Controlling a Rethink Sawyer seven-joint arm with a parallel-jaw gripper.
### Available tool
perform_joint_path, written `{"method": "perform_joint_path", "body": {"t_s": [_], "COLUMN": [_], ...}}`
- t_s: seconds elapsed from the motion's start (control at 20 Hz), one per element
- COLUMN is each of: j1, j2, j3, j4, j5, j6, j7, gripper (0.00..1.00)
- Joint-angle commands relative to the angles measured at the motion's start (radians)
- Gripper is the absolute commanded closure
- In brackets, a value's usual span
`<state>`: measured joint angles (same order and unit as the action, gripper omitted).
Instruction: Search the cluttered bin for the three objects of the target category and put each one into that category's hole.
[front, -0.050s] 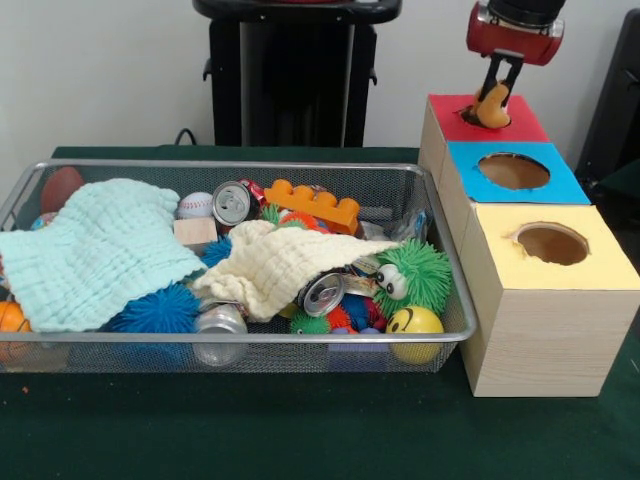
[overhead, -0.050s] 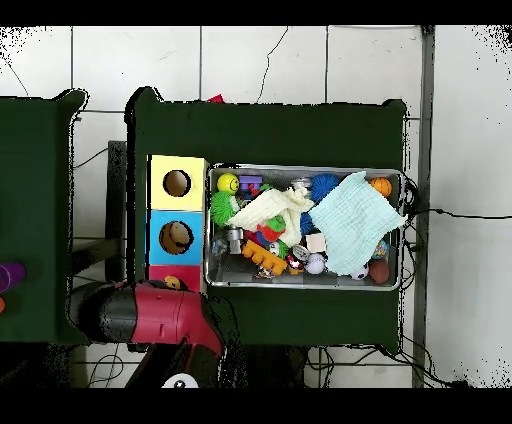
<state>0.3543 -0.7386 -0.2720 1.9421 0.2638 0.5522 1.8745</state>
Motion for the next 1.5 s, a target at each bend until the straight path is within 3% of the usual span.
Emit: {"method": "perform_joint_path", "body": {"t_s": [0.05,0.1,1.0,1.2,1.5], "j1": [-0.026,-0.024,-0.017,-0.043,-0.076], "j2": [0.032,0.033,0.035,0.02,-0.033], "j3": [0.016,0.013,-0.003,-0.001,-0.031], "j4": [-0.062,-0.064,-0.088,-0.115,-0.27], "j5": [0.037,0.036,0.029,0.02,-0.002], "j6": [0.034,0.036,0.059,0.121,0.408], "j7": [0.242,0.244,0.252,0.225,0.237], "gripper": [1.0,0.0,0.0,0.0,0.0]}}
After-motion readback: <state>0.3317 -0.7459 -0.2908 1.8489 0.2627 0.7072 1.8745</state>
